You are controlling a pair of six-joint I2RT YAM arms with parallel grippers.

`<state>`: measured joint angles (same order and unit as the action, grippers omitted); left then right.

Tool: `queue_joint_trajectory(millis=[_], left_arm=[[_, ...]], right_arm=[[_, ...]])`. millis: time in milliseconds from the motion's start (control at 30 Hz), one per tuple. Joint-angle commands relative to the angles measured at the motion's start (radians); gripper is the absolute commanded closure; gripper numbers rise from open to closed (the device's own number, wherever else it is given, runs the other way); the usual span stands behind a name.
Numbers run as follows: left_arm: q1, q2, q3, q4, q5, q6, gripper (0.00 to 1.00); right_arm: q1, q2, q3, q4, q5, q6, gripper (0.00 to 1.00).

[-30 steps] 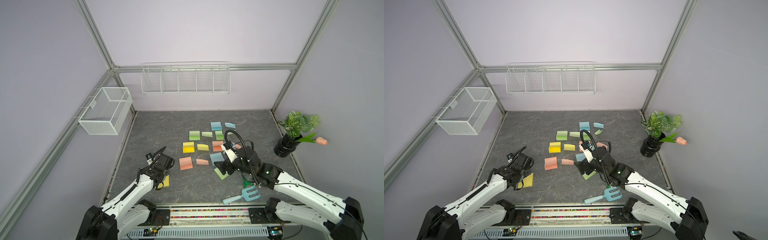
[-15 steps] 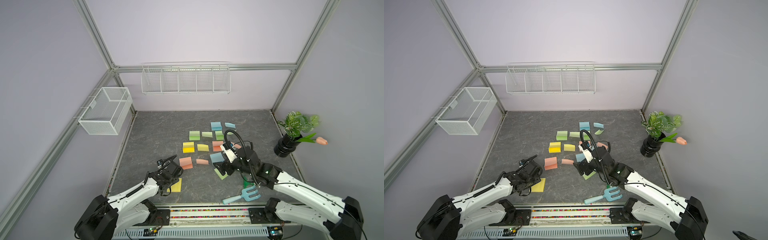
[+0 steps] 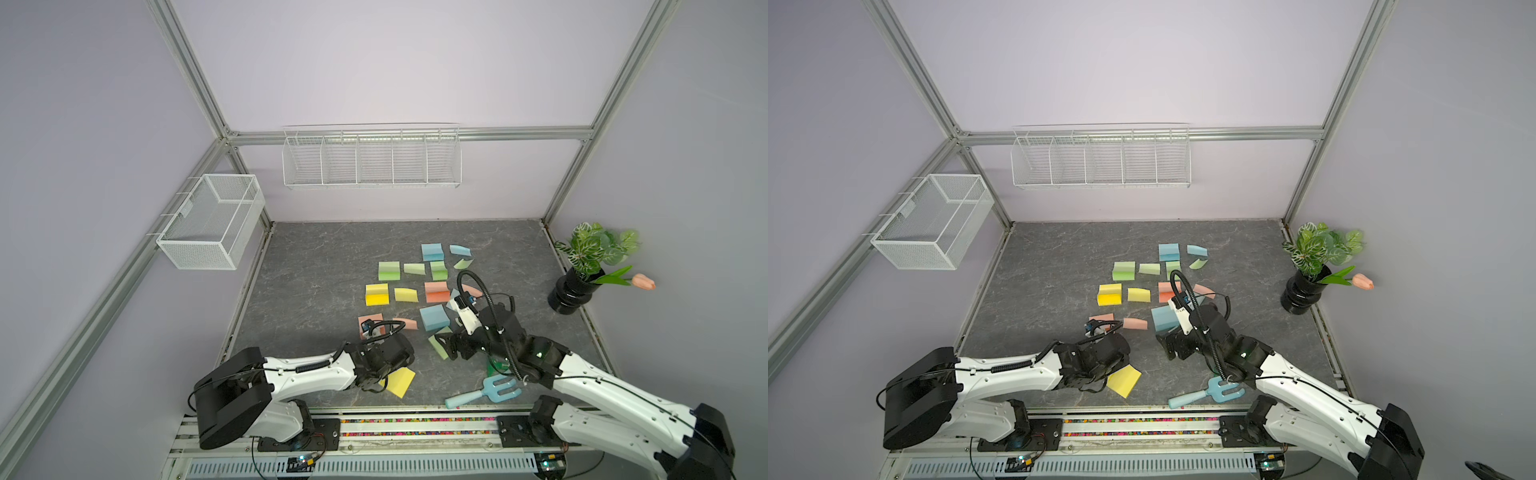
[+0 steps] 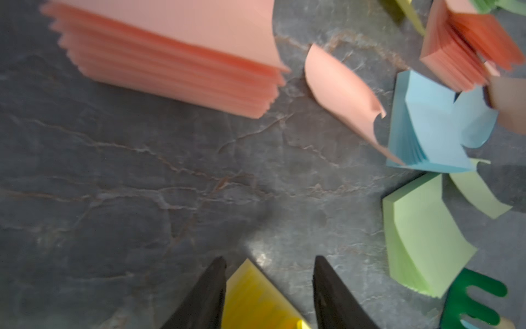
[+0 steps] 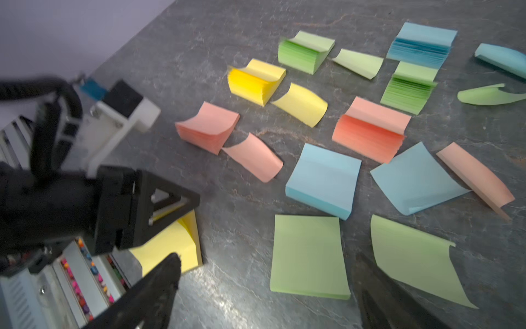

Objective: Tear off pages from different memo pads
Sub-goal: Move the memo pad to the center of the board, then adjust the memo pad at the center of the board.

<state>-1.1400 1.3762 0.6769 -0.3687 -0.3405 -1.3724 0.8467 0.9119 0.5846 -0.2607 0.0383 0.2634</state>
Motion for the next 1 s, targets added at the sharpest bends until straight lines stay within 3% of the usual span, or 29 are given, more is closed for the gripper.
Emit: queue_joint_trajectory(millis=[0,167,267,467,667,833,967], left_arm=[[0.009,-0.023,0.076,-0.198,-0.135,0.036,0.48],[0.108,-0.201,0.013,-0.214,-0.146,0.126,0.47],[0.115,-0.341,-0.036,-0.231,-0.228,0.153,0.48],[0.121,-0.541,-0.05,-0.353,-0.333,0.208,0.48],[0.122,-0.617,-0.046,-0.428,-0.392,0.254,0.48],[0.122,-0.675,-0.08,-0.402,-0.386,0.271,0.48],[0.121,-0.684,-0.108,-0.387,-0.385,0.28,0.48]], right_arm=[[0.025,-0.015,-0.065,-0.019,-0.127,0.041,0.07],[0.202,0.019,-0.146,0.074,-0.024,0.143,0.19],[0.255,0.114,-0.139,0.123,-0.024,0.164,0.32],[0.319,0.34,-0.059,0.149,0.009,0.153,0.42],[0.367,0.535,0.016,0.152,0.047,0.162,0.59],[0.367,0.615,0.052,0.138,0.144,0.176,0.64],[0.356,0.684,0.112,0.141,0.149,0.161,0.66]])
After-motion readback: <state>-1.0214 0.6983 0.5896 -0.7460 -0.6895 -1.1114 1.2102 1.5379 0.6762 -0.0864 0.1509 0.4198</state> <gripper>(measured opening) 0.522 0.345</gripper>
